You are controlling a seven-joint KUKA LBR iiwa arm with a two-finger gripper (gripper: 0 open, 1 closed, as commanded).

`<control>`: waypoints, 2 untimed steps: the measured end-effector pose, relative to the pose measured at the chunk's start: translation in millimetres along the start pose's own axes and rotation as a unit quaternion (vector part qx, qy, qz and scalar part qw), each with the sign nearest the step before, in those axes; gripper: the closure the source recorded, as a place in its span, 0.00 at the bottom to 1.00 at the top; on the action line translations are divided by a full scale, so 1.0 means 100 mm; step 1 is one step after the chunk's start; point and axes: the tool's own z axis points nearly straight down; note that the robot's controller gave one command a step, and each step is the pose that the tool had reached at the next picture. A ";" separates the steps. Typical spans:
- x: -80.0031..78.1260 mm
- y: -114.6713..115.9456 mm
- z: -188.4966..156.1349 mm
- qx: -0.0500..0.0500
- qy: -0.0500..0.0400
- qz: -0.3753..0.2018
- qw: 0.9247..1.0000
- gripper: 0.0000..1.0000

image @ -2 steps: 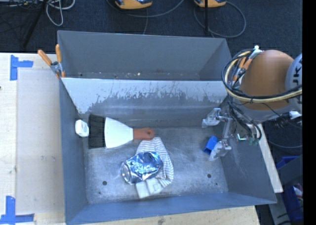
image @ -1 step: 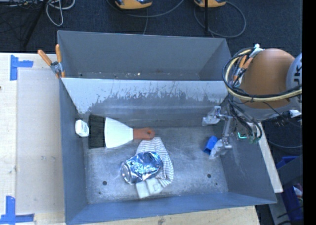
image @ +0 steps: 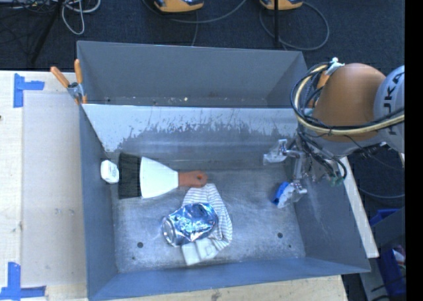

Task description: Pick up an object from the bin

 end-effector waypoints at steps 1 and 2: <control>0.04 -0.34 0.63 -0.002 0.010 -0.131 0.991 1.00; 0.04 -0.34 0.63 -0.002 0.010 -0.132 0.991 1.00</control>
Offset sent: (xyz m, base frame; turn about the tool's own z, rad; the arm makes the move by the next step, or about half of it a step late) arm 0.0000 0.0000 0.0000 0.0000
